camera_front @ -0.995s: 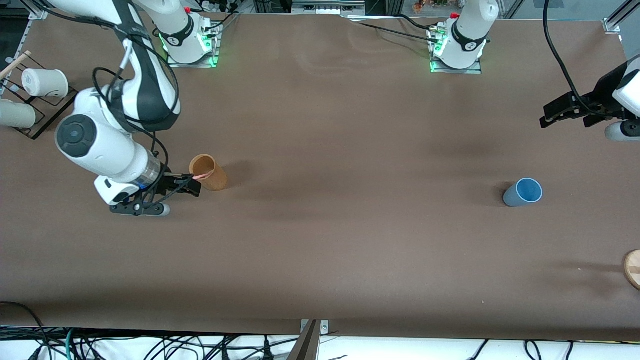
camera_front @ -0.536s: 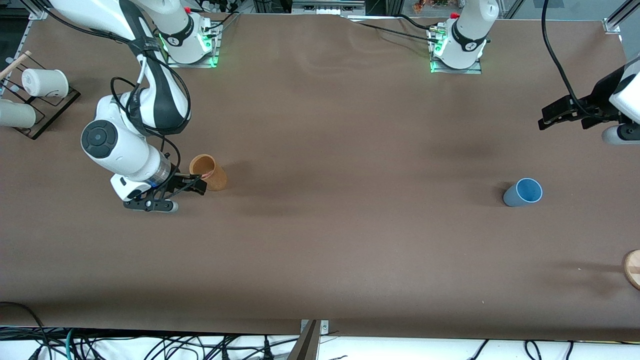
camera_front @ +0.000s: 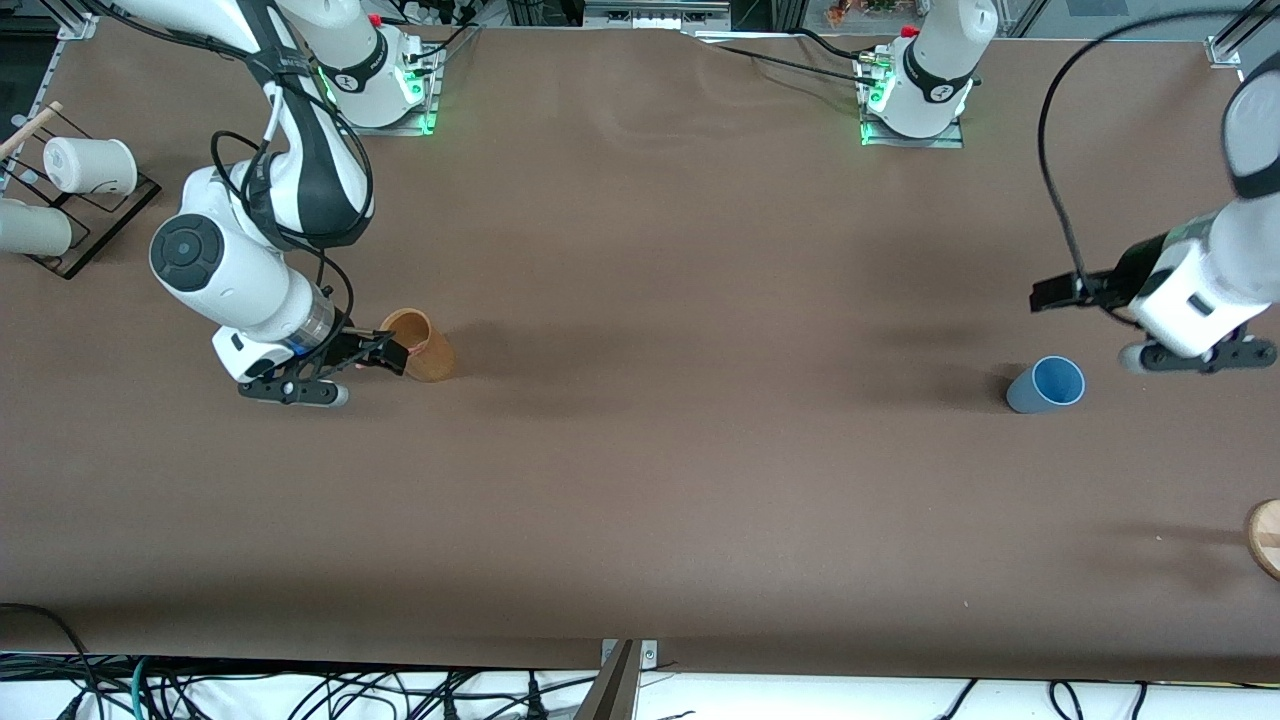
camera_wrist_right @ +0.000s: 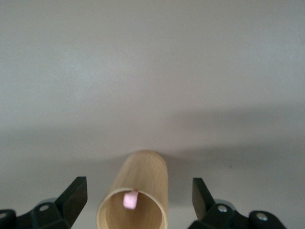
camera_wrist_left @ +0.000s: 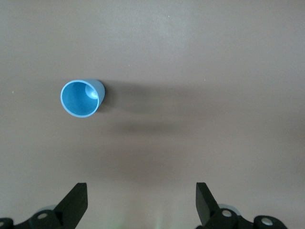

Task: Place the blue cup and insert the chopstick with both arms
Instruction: 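Reach the right gripper to the pink chopstick while the left gripper approaches the cup, then grasp the pink chopstick with the right gripper while the left gripper grasps the blue cup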

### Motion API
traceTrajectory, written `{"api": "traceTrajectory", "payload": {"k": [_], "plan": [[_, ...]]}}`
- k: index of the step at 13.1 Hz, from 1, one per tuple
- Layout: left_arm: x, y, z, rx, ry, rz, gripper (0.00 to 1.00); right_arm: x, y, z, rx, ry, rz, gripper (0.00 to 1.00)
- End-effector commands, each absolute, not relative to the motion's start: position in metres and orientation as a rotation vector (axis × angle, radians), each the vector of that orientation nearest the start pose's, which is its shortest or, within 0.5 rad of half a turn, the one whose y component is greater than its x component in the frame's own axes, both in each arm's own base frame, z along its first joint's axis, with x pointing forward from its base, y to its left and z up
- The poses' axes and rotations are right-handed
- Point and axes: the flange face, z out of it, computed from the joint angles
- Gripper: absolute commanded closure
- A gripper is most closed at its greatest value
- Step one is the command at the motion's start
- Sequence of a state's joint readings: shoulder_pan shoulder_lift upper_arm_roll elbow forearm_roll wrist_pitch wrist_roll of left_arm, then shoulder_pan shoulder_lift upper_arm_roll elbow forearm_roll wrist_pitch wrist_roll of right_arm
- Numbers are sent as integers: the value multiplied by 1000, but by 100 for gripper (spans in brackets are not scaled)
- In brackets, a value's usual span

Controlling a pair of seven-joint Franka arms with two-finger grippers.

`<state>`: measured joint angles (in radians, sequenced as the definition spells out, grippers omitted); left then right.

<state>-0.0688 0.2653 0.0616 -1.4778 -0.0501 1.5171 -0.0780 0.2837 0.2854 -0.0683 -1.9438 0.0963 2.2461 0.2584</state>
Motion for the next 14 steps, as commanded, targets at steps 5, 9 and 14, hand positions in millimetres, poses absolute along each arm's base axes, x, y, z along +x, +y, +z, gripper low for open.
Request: {"api": "traceTrajectory", "payload": {"k": [5,9,14], "plan": [[630,-4,420,-3071,-73,278,0,581,140,327,-3058,176,-60,34],[613,20,364,-3071,6,171,0,580,140,326,-3060,176,-49,87],[595,29,310,-3076,14,35,0,580,140,328,-3060,178,-48,100]]}}
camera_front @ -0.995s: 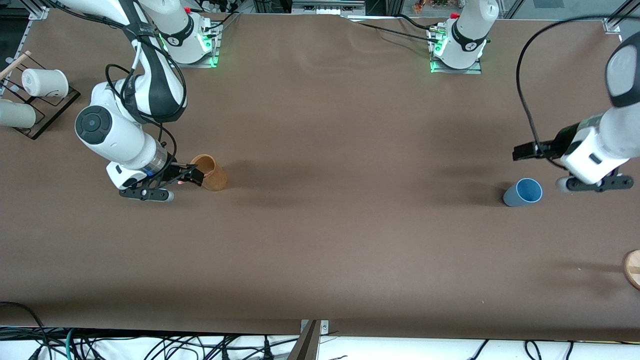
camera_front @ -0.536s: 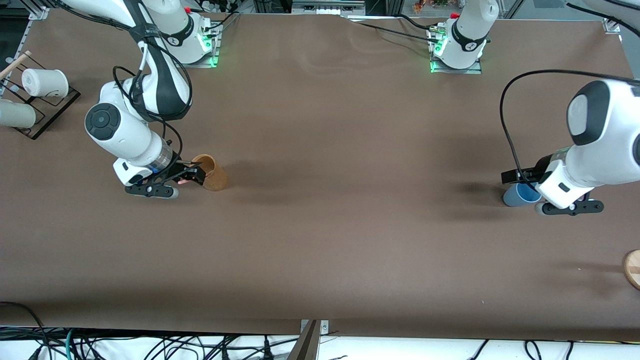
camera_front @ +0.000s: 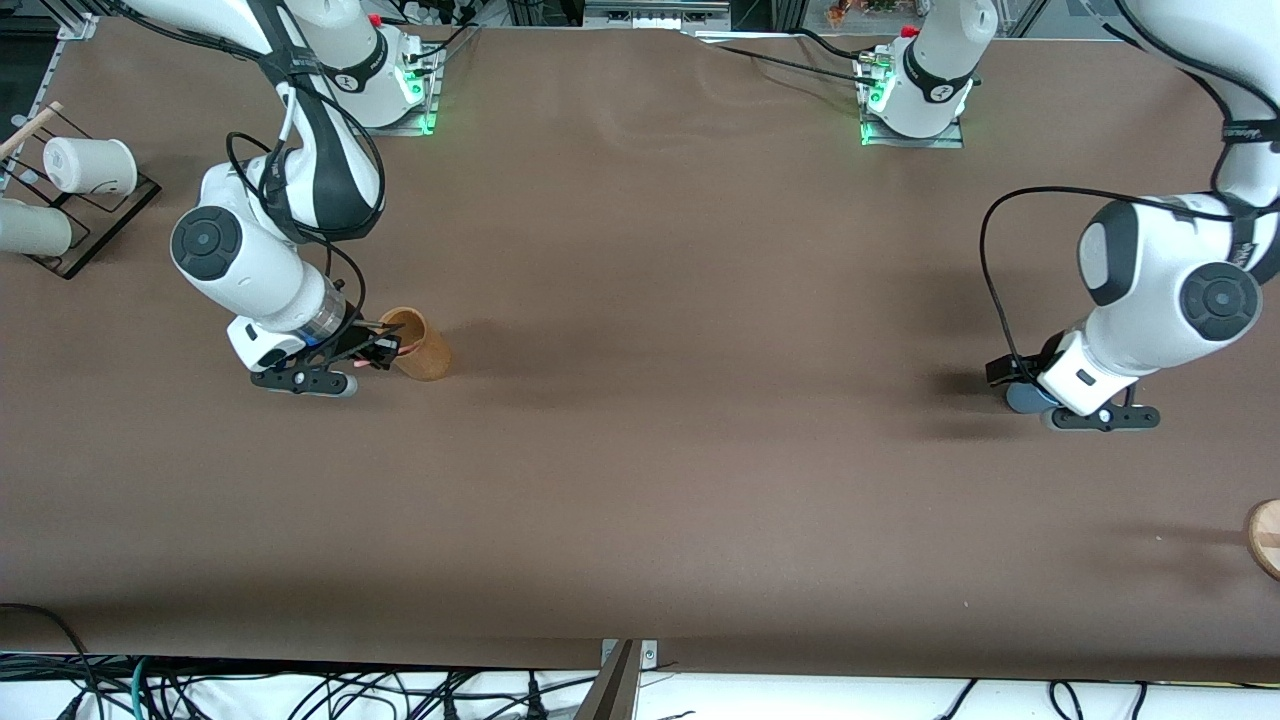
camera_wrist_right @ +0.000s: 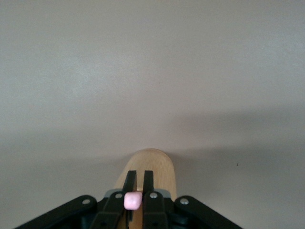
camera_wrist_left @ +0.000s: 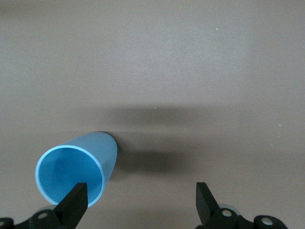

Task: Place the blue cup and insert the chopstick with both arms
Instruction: 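Grasp the pink chopstick with the right gripper while the left gripper grasps the blue cup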

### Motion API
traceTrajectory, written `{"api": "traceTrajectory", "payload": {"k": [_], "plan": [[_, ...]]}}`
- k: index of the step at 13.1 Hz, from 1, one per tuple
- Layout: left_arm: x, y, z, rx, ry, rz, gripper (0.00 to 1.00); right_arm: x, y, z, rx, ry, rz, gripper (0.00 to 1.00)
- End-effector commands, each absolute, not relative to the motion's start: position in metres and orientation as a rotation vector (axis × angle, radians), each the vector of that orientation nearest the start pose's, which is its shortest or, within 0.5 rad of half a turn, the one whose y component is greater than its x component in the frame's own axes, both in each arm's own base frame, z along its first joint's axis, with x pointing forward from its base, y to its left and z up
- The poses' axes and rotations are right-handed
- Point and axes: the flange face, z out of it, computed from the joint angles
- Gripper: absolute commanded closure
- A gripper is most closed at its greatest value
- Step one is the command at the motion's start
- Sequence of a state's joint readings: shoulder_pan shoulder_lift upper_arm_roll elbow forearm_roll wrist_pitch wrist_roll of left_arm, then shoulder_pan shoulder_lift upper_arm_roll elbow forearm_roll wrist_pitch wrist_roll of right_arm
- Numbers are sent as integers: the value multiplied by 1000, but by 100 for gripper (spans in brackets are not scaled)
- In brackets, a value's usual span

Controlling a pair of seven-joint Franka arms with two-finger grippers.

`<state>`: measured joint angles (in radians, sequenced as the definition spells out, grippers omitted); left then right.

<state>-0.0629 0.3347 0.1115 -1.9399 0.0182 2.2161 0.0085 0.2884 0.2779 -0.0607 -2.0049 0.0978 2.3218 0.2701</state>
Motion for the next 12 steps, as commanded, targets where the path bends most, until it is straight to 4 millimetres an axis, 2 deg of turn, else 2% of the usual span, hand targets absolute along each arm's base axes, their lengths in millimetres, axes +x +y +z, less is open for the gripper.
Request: {"api": "traceTrajectory", "payload": {"k": [1,3,8,12], "plan": [[590,29,301,-3077,16,18,0,580,140,328,-3060,175,-49,100],[582,33,287,-3076,34,-14,0,580,140,329,-3059,175,-51,100],[578,48,282,-3069,60,-18,0,580,140,330,-3058,175,-55,100],[564,50,264,-3070,54,-46,0,581,141,332,-3058,166,-60,100]]}}
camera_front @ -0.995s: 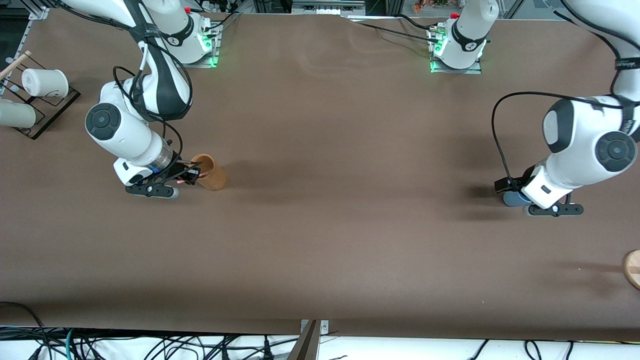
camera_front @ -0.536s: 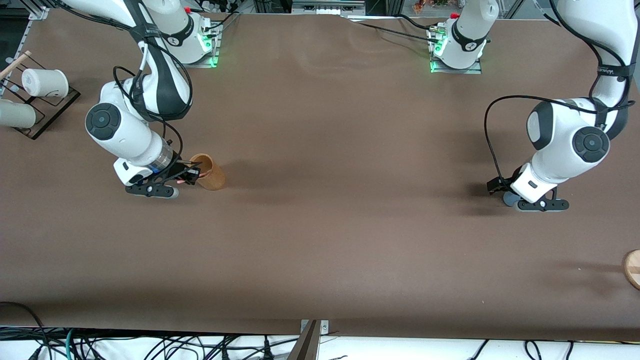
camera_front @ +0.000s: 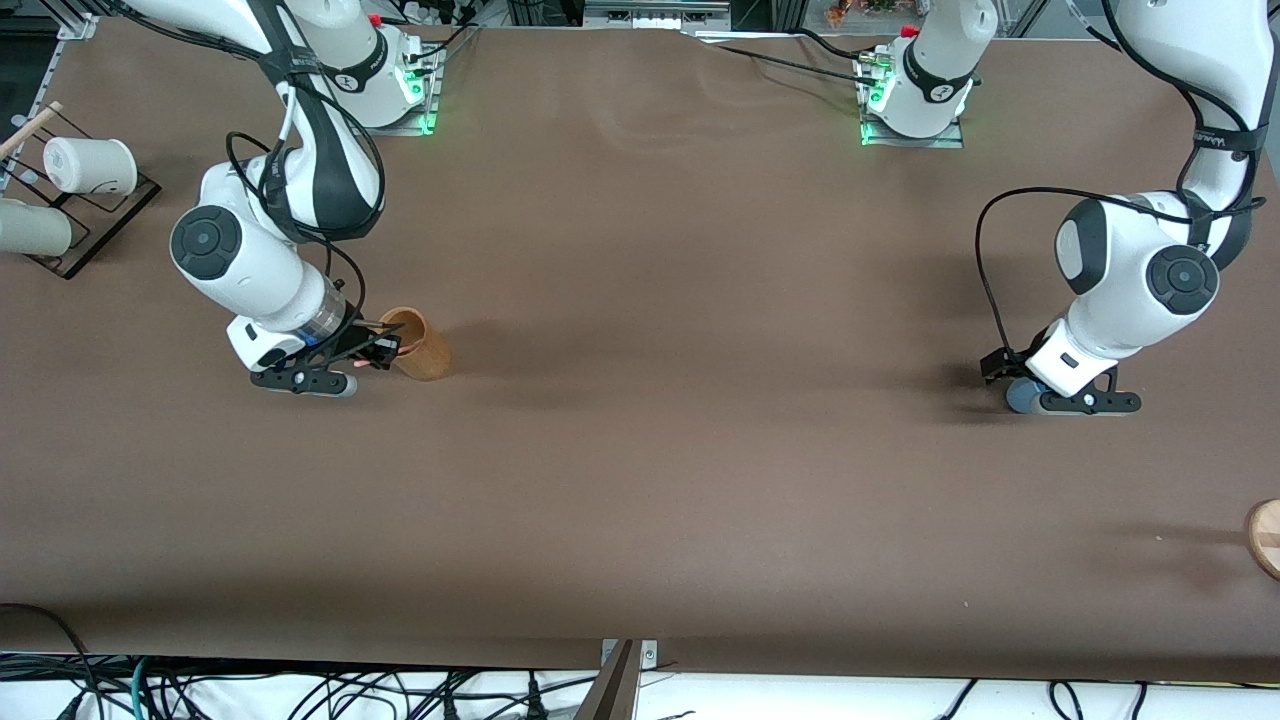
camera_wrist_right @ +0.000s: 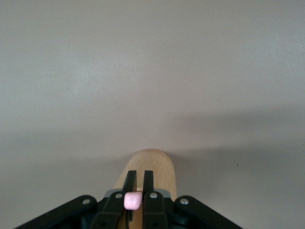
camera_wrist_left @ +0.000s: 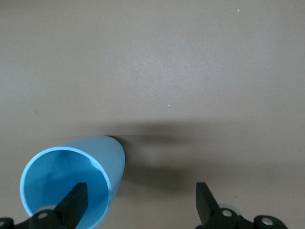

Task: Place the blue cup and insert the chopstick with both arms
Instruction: 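Grasp the pink chopstick with the right gripper while the left gripper grasps the blue cup, then lift the chopstick with the right gripper while the left gripper carries the cup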

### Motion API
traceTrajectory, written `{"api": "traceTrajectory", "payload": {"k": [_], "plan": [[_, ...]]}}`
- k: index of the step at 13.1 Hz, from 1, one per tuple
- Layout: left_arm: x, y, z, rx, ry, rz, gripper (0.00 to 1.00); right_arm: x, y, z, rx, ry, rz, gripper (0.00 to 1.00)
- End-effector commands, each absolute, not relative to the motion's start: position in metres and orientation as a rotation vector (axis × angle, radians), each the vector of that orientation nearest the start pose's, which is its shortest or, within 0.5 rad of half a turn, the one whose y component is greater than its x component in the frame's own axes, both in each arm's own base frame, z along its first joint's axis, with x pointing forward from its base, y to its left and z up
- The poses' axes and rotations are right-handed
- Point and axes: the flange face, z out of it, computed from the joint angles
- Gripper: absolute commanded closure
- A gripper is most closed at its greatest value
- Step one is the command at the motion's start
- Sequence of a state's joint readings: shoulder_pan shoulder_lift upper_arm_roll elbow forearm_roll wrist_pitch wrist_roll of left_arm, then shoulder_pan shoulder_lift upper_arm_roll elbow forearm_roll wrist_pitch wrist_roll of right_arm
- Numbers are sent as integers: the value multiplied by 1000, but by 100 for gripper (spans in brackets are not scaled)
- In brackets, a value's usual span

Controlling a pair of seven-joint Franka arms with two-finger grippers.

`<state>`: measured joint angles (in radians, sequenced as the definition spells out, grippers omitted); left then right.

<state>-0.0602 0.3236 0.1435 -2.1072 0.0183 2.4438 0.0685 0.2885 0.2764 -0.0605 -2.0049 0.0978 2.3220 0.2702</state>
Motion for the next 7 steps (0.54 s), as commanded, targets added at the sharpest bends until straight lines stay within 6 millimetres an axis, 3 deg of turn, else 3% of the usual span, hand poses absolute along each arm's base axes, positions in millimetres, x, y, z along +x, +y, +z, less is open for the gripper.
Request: {"api": "traceTrajectory", "payload": {"k": [1,7], "plan": [[562,50,261,-3069,55,-55,0,581,140,334,-3057,168,-64,100],[560,64,246,-3072,-21,-34,0,581,141,332,-3057,168,-60,100]]}}
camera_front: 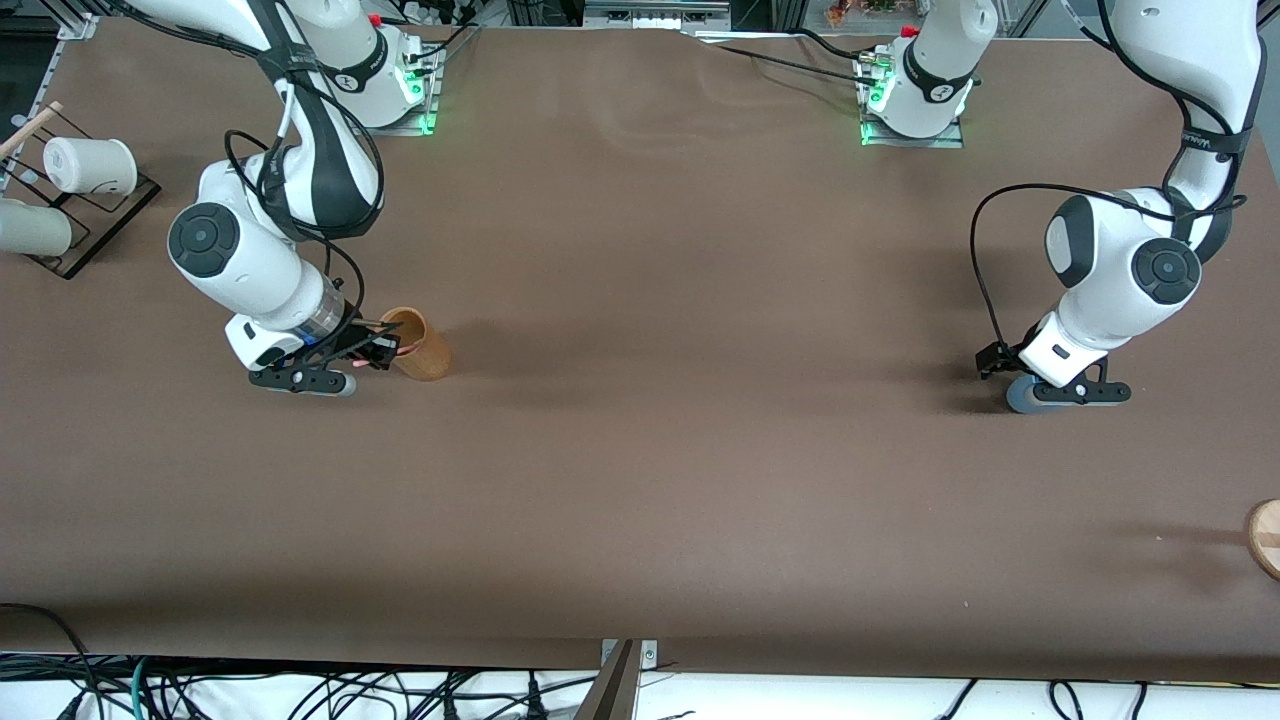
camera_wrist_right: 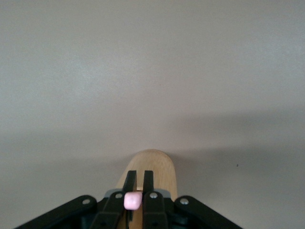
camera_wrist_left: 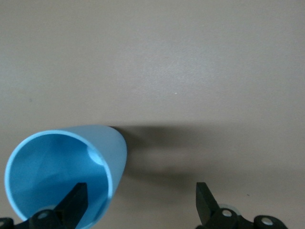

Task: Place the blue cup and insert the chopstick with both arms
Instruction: 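Lift the chopstick with the right gripper while the left gripper carries the cup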

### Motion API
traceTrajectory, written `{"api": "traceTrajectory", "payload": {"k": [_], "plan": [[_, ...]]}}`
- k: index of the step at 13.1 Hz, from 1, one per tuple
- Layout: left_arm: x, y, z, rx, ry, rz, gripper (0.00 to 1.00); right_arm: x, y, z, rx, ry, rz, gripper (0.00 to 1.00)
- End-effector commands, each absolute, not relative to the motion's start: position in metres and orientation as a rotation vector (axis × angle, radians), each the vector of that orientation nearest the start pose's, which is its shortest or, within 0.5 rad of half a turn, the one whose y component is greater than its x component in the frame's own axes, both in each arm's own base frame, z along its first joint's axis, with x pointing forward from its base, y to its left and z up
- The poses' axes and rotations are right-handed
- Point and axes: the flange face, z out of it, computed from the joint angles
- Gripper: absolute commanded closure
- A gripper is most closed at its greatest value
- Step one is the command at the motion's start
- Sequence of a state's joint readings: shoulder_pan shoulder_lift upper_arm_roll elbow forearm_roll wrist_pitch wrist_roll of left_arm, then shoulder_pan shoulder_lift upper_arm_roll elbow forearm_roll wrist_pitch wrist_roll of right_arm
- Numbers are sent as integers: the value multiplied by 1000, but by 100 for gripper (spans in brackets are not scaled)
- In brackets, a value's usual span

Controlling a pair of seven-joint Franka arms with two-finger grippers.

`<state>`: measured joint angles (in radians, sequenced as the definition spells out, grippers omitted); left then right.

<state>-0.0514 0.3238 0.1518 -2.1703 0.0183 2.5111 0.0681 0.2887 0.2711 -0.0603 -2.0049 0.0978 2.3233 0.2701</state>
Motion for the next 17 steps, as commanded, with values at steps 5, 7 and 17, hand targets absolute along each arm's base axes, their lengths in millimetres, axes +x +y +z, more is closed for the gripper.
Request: {"api": "traceTrajectory", "payload": {"k": [5,7,17], "plan": [[561,65,242,-3070,-11,-26,26,581,141,332,-3058,169,-60,100],[562,65,243,-3070,-13,-26,54,581,141,334,-3056,170,-66,100],[580,55,266,-3068,16,-69,100,612,153,467,-3072,94,45,100]]}}
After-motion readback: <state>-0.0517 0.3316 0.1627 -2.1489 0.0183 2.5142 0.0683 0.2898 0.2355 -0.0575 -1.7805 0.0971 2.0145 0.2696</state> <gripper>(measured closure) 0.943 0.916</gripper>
